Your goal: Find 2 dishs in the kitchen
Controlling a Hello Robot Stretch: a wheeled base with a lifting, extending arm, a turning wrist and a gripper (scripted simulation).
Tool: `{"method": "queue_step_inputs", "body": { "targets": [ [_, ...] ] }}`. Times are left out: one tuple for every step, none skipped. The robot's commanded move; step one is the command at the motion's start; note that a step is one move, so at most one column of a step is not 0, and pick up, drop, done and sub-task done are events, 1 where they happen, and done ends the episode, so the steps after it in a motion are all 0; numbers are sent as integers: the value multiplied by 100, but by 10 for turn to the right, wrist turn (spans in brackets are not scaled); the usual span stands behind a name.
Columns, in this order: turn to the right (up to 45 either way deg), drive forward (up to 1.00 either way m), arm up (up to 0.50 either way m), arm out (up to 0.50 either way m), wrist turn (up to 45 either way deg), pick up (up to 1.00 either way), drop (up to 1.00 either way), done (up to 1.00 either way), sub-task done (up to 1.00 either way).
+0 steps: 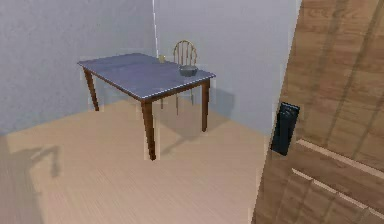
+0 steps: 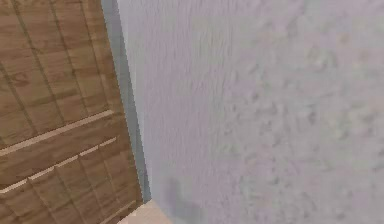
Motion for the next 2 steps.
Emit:
{"method": "queue_step_inputs", "body": {
  "targets": [
    [-30,0,0,0,0,0,0,0,0],
    [0,100,0,0,0,0,0,0,0]
  ]
}}
